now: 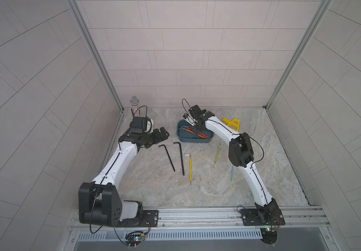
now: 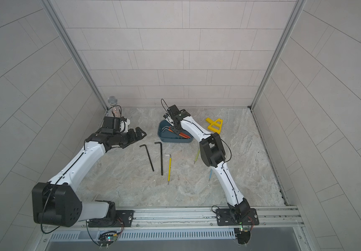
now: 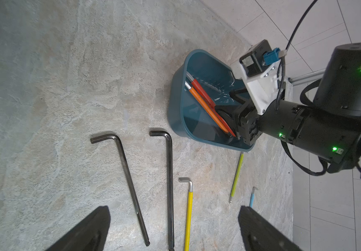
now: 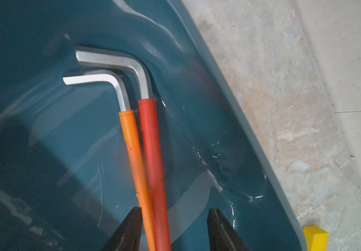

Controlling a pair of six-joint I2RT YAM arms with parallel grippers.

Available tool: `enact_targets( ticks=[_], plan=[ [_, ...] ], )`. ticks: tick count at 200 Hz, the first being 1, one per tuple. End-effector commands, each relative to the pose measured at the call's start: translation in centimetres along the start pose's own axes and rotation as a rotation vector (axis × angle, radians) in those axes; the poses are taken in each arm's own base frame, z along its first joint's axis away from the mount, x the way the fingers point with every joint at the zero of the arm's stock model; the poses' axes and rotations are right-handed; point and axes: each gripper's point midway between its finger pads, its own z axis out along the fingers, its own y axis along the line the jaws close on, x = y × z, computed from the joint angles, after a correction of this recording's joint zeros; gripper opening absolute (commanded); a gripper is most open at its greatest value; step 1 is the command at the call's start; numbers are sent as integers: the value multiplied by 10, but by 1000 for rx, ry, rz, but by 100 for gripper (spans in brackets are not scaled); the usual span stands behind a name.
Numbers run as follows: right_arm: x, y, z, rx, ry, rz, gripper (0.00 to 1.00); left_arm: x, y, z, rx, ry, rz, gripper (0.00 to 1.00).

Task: Put the hex key on the desktop into the storage box
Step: Place the Allen key in the storage box, then pick up the Allen key from the center of the board.

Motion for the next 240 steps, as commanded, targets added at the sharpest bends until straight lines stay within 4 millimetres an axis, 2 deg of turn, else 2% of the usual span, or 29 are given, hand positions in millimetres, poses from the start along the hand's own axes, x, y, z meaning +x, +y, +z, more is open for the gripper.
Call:
enact_targets(
  ticks=[1, 35, 58, 79, 101, 126, 156, 187, 205, 219, 240],
  plan=[
    [-9, -7, -27, -1, -38, 65, 54, 1, 5, 1, -19, 3, 9, 100],
    [-26, -24, -73, -23, -137, 168, 56, 1, 6, 2, -27, 5, 8, 100],
    [-36, -40, -116, -4, -225, 229, 56, 2, 4, 3, -15, 14, 14, 100],
    [-31, -55, -152, 12, -272, 294, 56, 0, 4, 2, -17, 9, 21, 100],
    [-14, -66, -180, 11, -307, 384, 56, -11, 1, -2, -27, -21, 47, 100],
    [17, -66, -195, -11, -333, 489, 55, -28, -10, -7, -22, -45, 65, 100],
    [60, -56, -209, -29, -346, 596, 54, -41, -16, -3, -14, -50, 66, 100],
    [115, -46, -222, 32, -259, 705, 53, -34, -8, 5, -31, -24, 36, 100],
    [158, -44, -225, 115, -168, 807, 54, -27, -5, 7, -19, -34, 13, 100],
    [189, -33, -224, 142, -81, 860, 54, -26, -5, 6, -9, -51, 4, 100],
    [224, -20, -222, 172, -2, 925, 53, -26, -6, 2, -5, -55, 15, 100]
  ],
)
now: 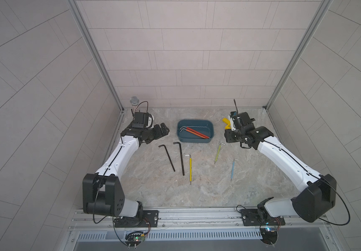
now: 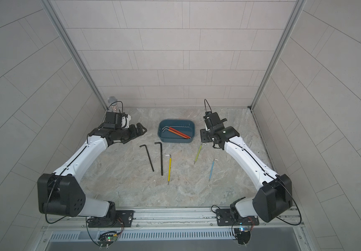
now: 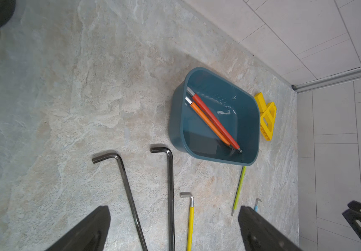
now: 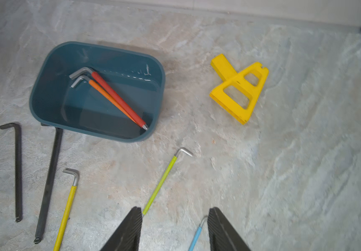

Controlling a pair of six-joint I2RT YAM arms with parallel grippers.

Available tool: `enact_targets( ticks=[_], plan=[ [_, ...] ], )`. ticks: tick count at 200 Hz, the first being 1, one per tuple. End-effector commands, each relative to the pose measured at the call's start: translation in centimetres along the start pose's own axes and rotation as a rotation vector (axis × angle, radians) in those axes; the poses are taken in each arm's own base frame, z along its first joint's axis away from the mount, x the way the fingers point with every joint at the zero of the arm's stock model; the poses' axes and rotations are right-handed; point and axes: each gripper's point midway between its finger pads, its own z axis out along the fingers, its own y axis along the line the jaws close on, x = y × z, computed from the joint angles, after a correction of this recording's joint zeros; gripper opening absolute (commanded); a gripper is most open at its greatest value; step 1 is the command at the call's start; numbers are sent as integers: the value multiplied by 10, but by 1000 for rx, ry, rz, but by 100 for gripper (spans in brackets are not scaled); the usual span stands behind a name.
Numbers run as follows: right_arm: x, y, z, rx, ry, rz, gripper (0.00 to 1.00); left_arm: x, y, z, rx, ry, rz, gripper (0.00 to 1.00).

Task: Put the hex key on the desktop into the storage box
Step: Pick up the Allen key from the center of the board.

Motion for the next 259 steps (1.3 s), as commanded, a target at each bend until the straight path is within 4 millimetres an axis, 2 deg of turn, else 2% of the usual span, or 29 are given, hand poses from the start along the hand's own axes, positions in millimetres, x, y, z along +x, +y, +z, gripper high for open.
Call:
enact_targets(
  ticks=[1, 30, 48, 84, 105, 160, 259],
  plan=[
    [46, -31, -4, 142, 105, 116, 53, -6, -6, -9, 18, -45, 12, 100],
    [89, -43, -1, 184, 177, 184, 53, -3, -2, -10, 4, -35, 13, 100],
    [113, -46, 3, 198, 217, 209, 53, -1, -10, -8, 49, -21, -2, 100],
    [151, -50, 13, 210, 291, 241, 53, 0, -13, -7, 71, -14, -15, 100],
    [168, -45, 24, 187, 324, 267, 53, -1, -12, -10, 62, -24, -10, 100],
    [179, -35, 49, 172, 371, 266, 51, -1, -13, -12, 64, -30, -4, 100],
    [190, -33, 81, 214, 406, 236, 47, -1, -10, -14, 44, -41, -3, 100]
  ],
)
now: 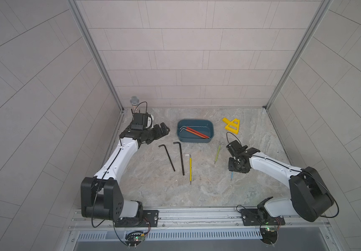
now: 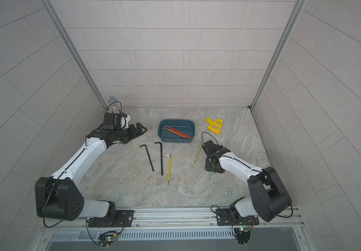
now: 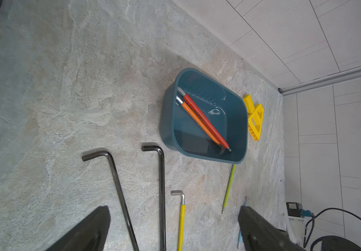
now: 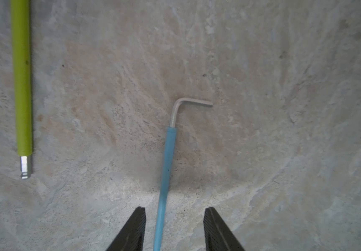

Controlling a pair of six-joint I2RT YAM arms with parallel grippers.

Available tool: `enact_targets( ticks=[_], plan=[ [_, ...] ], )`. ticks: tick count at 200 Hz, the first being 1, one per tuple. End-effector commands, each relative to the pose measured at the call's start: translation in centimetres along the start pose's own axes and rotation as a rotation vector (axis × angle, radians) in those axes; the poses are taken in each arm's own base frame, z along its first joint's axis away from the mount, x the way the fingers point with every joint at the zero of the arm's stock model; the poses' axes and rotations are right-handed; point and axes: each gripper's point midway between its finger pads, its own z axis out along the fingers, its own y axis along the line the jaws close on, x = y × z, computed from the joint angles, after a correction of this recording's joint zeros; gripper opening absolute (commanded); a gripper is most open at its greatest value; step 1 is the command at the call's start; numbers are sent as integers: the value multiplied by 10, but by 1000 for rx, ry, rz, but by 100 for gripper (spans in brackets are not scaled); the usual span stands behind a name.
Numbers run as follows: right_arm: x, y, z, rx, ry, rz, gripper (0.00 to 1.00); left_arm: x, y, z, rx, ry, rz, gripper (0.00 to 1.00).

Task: Put the hex key on the desktop into the storage box
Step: Pick up the Allen key from the center of the board.

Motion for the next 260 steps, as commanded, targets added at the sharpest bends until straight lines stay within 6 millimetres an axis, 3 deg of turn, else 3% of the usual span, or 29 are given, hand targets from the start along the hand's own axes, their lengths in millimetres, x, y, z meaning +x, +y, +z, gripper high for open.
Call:
enact_targets(
  ticks=[1, 72, 106, 172, 204, 260],
  plan=[
    [-1, -2, 8, 30, -1, 0, 47, 2, 1, -6, -6, -14, 8, 100],
    [3, 1, 28, 56, 2, 3, 42, 0, 3, -7, -16, -22, 13, 100],
    [2, 2, 27, 73, -7, -18, 39, 1, 2, -6, -9, -17, 10, 100],
    [0, 3, 28, 82, -12, -33, 18, 2, 2, -5, -4, -11, 4, 100],
    [-2, 2, 25, 93, -19, -48, 0, 3, 2, -5, -5, -11, 5, 100],
    [-16, 0, -1, 100, -72, -84, 0, 3, 2, -5, -7, -12, 4, 100]
  ],
)
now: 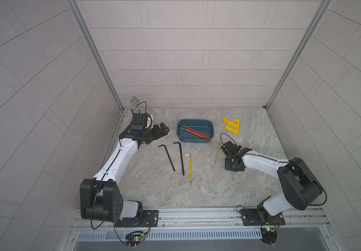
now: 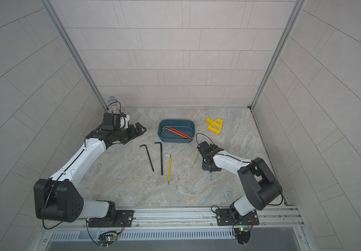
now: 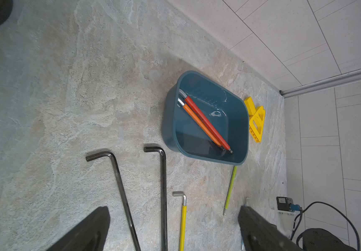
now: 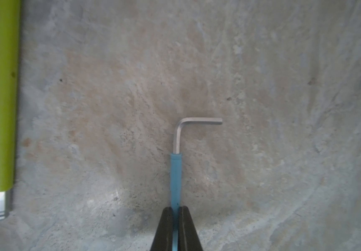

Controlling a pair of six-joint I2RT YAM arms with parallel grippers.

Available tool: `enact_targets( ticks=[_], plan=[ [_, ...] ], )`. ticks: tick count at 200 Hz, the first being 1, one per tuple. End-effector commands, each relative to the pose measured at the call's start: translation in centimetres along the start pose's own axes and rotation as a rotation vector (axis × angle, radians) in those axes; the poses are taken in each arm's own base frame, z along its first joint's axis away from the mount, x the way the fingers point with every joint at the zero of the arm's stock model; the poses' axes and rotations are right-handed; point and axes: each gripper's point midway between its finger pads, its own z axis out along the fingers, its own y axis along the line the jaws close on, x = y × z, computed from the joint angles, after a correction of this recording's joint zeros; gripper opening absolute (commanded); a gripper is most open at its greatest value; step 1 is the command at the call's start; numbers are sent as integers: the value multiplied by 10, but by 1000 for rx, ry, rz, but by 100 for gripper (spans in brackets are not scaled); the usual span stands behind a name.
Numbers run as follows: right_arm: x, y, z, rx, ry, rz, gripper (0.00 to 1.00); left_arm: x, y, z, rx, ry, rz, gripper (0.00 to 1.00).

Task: Put the hex key on the desktop into the storage box
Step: Pick up the Allen key from the center of the board, then place the Allen key in the storage box.

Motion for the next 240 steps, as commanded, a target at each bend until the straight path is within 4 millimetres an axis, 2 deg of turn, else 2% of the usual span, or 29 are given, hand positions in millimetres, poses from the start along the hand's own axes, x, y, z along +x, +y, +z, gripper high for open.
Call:
enact_targets(
  ticks=[1, 46, 117, 169, 209, 240],
  plan=[
    [-9, -10, -19, 35, -34, -28, 0, 3, 1, -2, 3, 2, 2, 100],
    [-25, -12, -43, 35, -89, -73, 0, 3, 1, -3, 4, -2, 3, 100],
    [-57, -2, -74, 15, -153, -165, 0, 4, 2, -3, 2, 0, 3, 100],
    [-107, 14, -99, -1, -217, -265, 0, 4, 2, -3, -1, -1, 3, 100],
    [-160, 37, -103, -57, -236, -317, 0, 7, 0, 2, 20, 17, -5, 100],
    [-199, 63, -97, -65, -250, -421, 0, 7, 1, 1, 11, 13, -2, 100]
  ],
)
